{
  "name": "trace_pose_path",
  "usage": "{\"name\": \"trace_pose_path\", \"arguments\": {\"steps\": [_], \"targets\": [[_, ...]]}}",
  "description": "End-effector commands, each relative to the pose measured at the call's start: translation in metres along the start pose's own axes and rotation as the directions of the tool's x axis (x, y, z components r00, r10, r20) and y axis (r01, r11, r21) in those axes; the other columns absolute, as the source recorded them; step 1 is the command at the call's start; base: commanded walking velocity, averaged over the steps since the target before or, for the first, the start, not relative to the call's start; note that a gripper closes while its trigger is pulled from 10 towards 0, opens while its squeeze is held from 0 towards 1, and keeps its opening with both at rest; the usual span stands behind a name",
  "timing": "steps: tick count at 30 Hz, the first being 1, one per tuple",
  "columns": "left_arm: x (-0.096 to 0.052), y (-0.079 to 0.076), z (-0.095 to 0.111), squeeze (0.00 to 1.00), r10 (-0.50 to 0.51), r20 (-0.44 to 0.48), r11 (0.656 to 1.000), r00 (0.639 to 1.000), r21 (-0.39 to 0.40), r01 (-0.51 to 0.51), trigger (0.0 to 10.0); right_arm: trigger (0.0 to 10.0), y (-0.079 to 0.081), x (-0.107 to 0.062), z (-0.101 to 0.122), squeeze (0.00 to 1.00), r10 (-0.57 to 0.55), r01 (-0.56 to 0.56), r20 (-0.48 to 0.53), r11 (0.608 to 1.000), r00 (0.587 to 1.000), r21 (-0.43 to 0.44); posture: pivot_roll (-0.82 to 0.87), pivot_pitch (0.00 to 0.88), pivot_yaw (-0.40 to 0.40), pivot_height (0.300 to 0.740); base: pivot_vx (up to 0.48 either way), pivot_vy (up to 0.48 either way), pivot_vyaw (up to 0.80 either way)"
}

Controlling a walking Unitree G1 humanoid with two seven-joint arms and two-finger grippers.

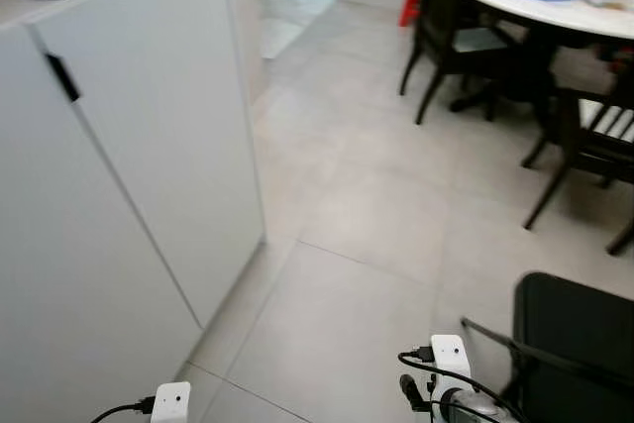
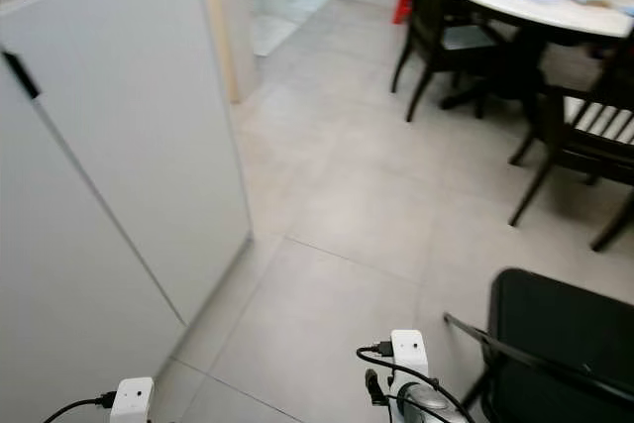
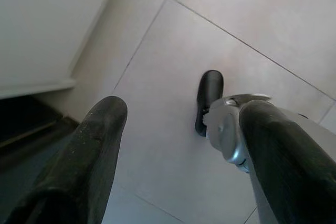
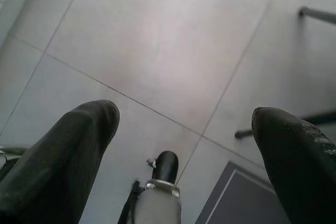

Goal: Restocking fridge

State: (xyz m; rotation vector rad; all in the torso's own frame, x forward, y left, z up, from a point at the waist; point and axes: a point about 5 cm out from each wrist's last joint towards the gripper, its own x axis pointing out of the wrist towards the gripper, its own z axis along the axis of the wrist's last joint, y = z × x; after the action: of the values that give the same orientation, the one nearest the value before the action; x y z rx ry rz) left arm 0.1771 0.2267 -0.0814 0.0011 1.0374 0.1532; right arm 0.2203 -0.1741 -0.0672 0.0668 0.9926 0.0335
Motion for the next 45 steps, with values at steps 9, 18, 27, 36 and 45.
{"name": "trace_pose_path", "arguments": {"steps": [9, 18, 27, 36, 45], "targets": [[-0.0005, 0.0008, -0.0069, 0.00, 0.005, -0.034, 1.000, 0.999, 0.009, -0.004, 10.0, 10.0, -0.0015, -0.0002, 0.0013, 0.00, -0.005, 0.005, 0.001, 1.000, 1.000, -0.008, 0.03, 0.000, -0.035, 0.740, 0.000, 0.000, 0.80], [-0.0006, 0.0010, -0.0079, 0.00, 0.004, -0.037, 1.000, 0.999, 0.011, -0.004, 10.0, 10.0, -0.0012, -0.0002, 0.0000, 0.00, -0.001, 0.001, -0.004, 1.000, 1.000, -0.012, 0.02, 0.000, -0.031, 0.740, 0.000, 0.000, 0.80], [-0.0008, 0.0010, -0.0097, 0.00, 0.003, -0.040, 1.000, 0.999, 0.018, -0.003, 10.0, 10.0, -0.0013, -0.0003, -0.0022, 0.00, 0.001, -0.001, -0.007, 1.000, 1.000, -0.018, 0.01, 0.000, -0.027, 0.740, 0.000, 0.000, 0.80], [-0.0010, 0.0012, -0.0110, 0.00, 0.005, -0.045, 1.000, 0.999, 0.023, -0.004, 10.0, 10.0, -0.0014, -0.0004, -0.0037, 0.00, 0.000, 0.000, -0.011, 1.000, 1.000, -0.022, 0.01, 0.000, -0.026, 0.740, 0.000, 0.000, 0.80], [-0.0011, 0.0019, -0.0119, 0.00, 0.006, -0.048, 1.000, 0.999, 0.028, -0.005, 10.0, 10.0, -0.0007, -0.0003, -0.0049, 0.00, 0.000, -0.001, -0.014, 1.000, 1.000, -0.020, 0.01, 0.000, -0.021, 0.740, 0.000, 0.000, 0.80]]}}
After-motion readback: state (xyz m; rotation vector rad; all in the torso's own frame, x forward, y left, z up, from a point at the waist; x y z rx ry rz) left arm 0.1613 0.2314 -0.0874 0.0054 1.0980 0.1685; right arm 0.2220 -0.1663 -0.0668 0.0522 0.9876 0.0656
